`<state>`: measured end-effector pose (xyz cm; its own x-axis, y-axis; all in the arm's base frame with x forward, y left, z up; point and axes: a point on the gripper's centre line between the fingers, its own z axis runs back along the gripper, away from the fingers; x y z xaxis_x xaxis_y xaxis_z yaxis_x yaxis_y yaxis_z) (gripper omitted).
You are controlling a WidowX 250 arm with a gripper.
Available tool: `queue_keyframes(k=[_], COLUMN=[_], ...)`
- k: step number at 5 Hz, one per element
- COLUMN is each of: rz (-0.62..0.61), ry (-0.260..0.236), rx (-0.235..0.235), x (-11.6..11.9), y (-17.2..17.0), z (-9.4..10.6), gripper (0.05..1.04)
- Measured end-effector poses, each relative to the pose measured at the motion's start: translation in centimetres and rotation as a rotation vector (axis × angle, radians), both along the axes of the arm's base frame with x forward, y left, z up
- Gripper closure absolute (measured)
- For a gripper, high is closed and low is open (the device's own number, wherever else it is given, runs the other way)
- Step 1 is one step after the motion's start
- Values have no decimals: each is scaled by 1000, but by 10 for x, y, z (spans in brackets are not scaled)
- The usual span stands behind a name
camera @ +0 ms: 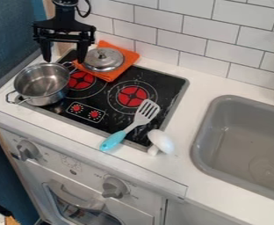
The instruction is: Put the mushroom in the pot
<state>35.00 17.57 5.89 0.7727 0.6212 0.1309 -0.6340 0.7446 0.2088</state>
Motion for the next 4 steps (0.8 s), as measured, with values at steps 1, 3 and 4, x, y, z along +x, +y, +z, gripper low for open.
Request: queue_keyframes(k=[1,3,4], rz=[3,-36,-89], ry=[38,11,-105], rx=[-20,-74,-151], x=[-3,-12,-23], y=[-2,-15,-31], z=[-15,-12,12], gripper=[83,83,83])
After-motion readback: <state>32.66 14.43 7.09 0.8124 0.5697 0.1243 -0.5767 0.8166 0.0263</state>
